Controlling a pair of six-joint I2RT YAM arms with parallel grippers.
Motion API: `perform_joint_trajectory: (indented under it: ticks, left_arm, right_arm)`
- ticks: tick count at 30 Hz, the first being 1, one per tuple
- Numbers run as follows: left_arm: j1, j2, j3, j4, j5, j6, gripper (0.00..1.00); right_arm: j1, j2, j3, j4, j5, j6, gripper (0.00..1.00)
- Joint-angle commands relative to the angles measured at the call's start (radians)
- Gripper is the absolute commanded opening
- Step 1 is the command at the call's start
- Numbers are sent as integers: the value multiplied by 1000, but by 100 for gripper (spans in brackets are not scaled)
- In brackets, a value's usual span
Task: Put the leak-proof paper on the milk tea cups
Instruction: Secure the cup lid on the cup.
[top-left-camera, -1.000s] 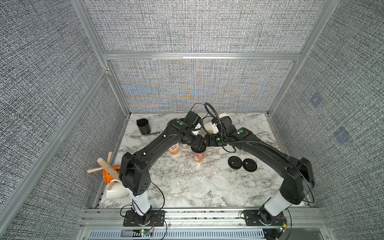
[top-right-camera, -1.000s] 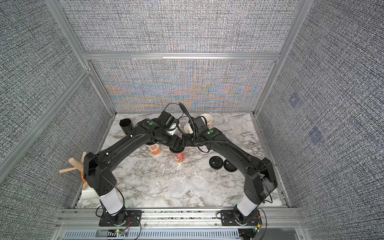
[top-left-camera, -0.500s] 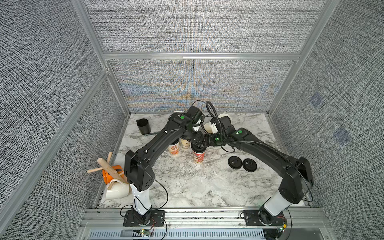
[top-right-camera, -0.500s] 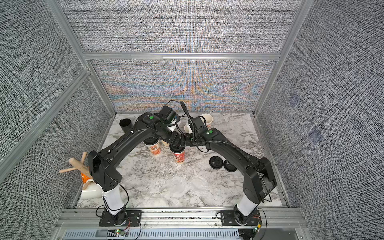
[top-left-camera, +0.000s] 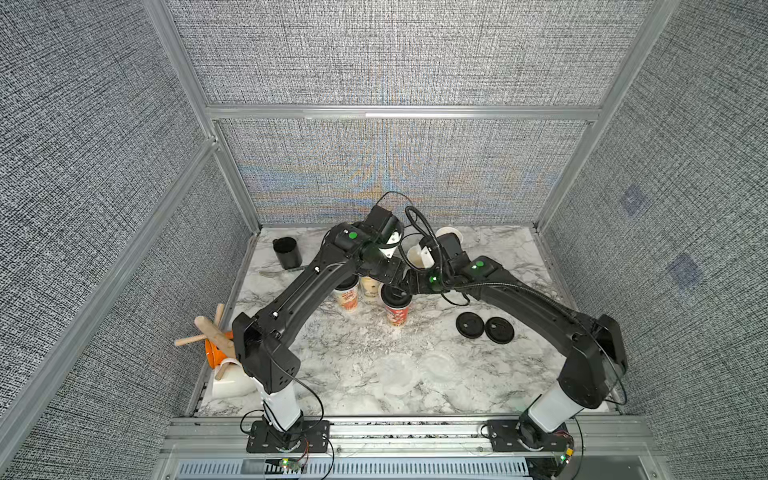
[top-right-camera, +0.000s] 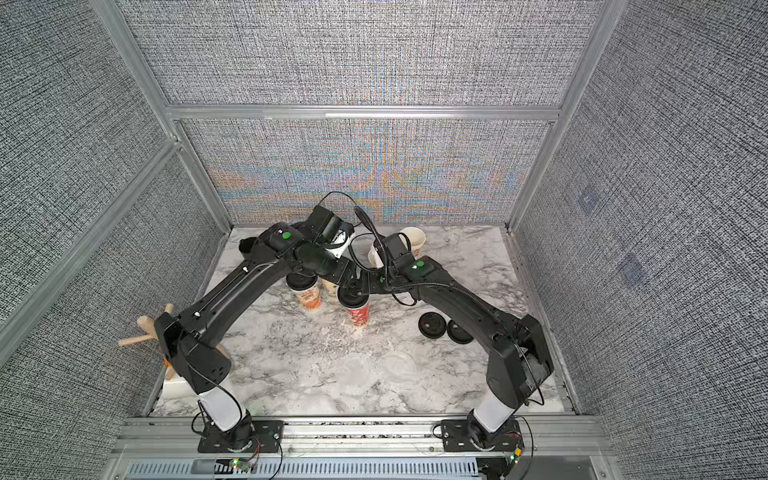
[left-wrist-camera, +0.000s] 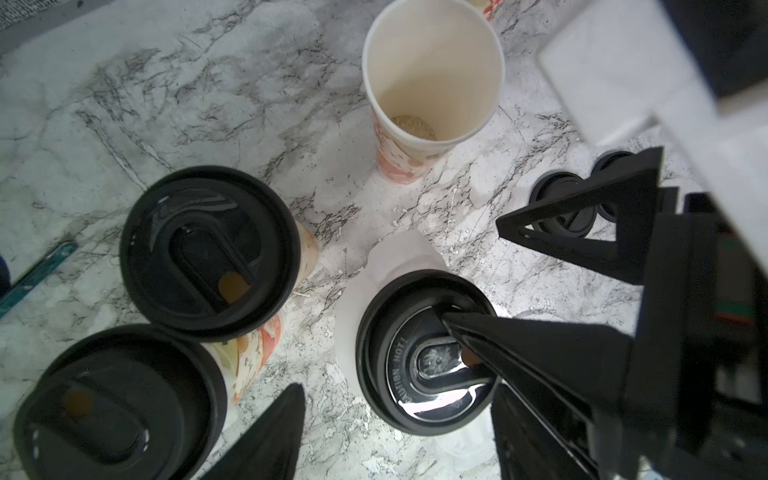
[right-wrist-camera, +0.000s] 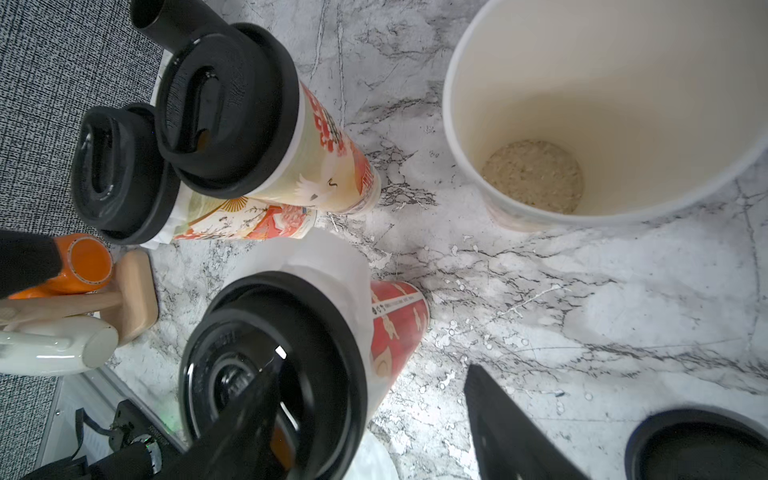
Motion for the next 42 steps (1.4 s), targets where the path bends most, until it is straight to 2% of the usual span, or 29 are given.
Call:
perform_joint_trajectory:
  ticks: [1, 4, 12, 31, 42]
  left_arm:
    - [-1, -18, -25, -34, -95, -69, 70]
    - [-1, -18, -62, -53, -142, -108, 66]
    - [-1, -17, -122, -28, -132, -148, 61]
    - [0, -9, -164, 15, -137, -156, 60]
    - [0, 6, -197, 59, -101, -167, 59]
  right_arm:
    - [2, -3, 9, -28, 5, -10, 72]
    - [3, -2, 6, -33, 10, -13, 73]
    - [1, 16, -5, -36, 19, -13, 73]
    - [-2, 16, -25, -50, 41, -19, 72]
    - [-2, 10, -39, -46, 37, -19, 73]
